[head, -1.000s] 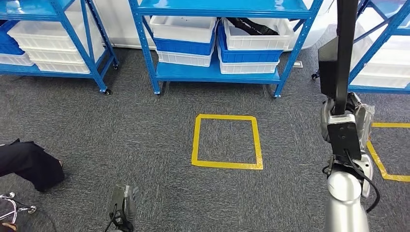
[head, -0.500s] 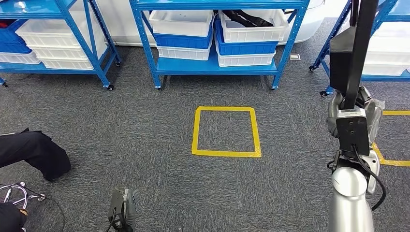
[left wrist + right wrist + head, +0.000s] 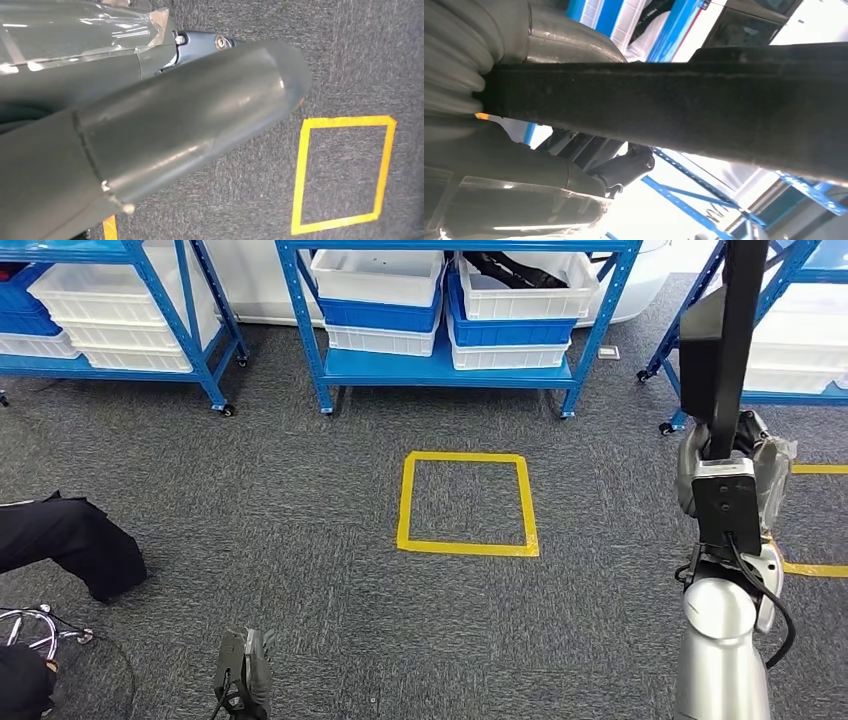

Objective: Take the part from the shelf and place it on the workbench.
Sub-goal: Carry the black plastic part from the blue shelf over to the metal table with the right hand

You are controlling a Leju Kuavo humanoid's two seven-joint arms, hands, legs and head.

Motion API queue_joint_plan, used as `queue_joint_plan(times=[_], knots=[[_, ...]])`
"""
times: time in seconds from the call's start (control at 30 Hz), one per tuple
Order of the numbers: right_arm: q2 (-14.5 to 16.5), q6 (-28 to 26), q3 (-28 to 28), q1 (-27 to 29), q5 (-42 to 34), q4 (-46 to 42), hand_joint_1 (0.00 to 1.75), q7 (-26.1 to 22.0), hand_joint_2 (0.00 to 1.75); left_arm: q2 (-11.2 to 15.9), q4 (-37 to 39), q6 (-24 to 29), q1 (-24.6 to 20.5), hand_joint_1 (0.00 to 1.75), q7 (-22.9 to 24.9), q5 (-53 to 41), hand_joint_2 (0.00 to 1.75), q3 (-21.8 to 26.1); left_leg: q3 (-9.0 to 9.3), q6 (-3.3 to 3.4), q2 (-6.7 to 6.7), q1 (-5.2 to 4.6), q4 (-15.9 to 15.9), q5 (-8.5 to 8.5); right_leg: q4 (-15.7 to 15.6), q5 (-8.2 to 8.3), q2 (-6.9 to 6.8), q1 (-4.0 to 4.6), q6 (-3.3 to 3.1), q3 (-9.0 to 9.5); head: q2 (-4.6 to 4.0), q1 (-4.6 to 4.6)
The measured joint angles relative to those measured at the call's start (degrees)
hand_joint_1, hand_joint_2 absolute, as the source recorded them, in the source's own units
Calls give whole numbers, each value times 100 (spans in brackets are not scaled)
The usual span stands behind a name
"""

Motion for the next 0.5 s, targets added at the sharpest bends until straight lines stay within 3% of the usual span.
queue_joint_plan(times=[0.07,0.1,0.13,0.17,0.23,0.27,0.33,0.43,0.5], knots=[[-11,-2,1,-27,-9,32,175,-1,175,-4,0,0,2,0,-4,16,0,0,-42,7,7,1,4,21,832,-328,7,-14,-1,-395,0,15],[-13,-2,-1,-29,-28,53,175,-1,175,-7,0,2,6,0,-5,25,0,0,-60,2,19,3,13,29,1146,-415,6,-27,29,-544,0,19],[-13,0,-5,-29,-61,74,175,-1,175,-8,0,7,10,0,-5,34,0,0,-73,-4,34,6,25,33,1262,-414,4,-41,78,-598,0,20],[-14,6,-10,-36,-109,96,175,-6,175,-11,0,13,11,0,-5,47,0,0,-81,-11,54,12,43,33,1112,-307,-6,-61,147,-525,0,22],[-14,34,-22,-83,-217,140,175,-34,175,-17,0,31,12,0,-8,80,0,-1,-85,-46,99,19,90,17,310,42,-137,-102,284,-148,0,33],[-13,49,-26,-125,-261,162,175,-55,175,-19,0,39,12,0,-10,97,0,-1,-99,-78,127,8,127,-1,-79,190,-200,-111,305,33,0,43],[-9,63,-31,-197,-316,212,175,-97,175,-14,0,58,14,0,-27,140,0,-2,-137,-147,197,-24,181,-17,-432,316,-251,-101,253,168,0,45],[-4,62,-36,-227,-331,284,175,-126,175,-8,0,69,26,0,-41,197,0,-2,-192,-227,251,-7,256,-62,-396,377,-81,-105,117,95,0,32],[1,60,-39,-245,-331,326,175,-138,175,-3,0,71,28,0,-46,210,0,-2,-352,-289,126,18,644,-354,-395,421,6,-125,39,57,0,21]])
